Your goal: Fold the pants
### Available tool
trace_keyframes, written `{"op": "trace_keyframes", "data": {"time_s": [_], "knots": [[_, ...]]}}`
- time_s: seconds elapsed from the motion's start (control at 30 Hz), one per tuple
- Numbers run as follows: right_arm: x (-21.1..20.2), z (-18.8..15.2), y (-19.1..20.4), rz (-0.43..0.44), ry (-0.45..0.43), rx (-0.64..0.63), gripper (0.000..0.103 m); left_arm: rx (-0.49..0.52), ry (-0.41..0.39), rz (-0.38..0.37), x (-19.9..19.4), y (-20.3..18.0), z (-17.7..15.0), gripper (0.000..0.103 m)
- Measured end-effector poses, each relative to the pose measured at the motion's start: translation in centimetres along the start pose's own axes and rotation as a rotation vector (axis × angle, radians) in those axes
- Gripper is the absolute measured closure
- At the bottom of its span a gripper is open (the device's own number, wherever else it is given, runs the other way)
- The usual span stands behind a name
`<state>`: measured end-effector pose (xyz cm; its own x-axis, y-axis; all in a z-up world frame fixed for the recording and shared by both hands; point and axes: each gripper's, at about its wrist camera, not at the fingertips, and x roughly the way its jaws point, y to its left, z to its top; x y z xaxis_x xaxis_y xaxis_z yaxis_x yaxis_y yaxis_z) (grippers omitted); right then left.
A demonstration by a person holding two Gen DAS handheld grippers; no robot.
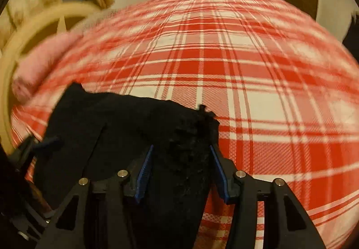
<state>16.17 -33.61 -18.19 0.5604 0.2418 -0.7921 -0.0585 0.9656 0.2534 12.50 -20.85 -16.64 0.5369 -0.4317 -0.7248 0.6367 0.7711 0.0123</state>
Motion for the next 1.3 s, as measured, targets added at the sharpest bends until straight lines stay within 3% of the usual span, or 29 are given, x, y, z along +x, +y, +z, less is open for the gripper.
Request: {"op": "trace_keyframes", "data": {"time_s": [0.27,0.4,0.87,0.97,1.17,1.3], "knots": [[-0.3,-1.2,-1.4,0.071,-0.054,0.107,0.044,-0.015,0.001,0.002,-1.0,0.2,-0.3,0.000],[-0.6,-1.6,-1.0,0.057,-0.074,0.103,0.043,-0.023,0.010,0.011,-1.4,1.1,-0.8,0.000],[-2.5,-3.8,-2.8,0.128,-0.099,0.183,0.042,-0.082,0.004,0.079,-2.3,4.0,-1.3,0.000],[-2.8,-3.9,-2.8,0.127,-0.101,0.194,0.041,-0.083,-0.019,0.123,-3.3,5.1,-1.4,0.000],[-3.2,-4.0,-2.5,0.107,-0.121,0.188,0.041,-0.209,-0.071,0.222,-5.4,10.6,-2.2,0.000],[-3.3,-4.0,-2.1,0.122,-0.124,0.180,0.041,-0.283,-0.026,0.195,-4.1,12.8,-3.2,0.000]]}}
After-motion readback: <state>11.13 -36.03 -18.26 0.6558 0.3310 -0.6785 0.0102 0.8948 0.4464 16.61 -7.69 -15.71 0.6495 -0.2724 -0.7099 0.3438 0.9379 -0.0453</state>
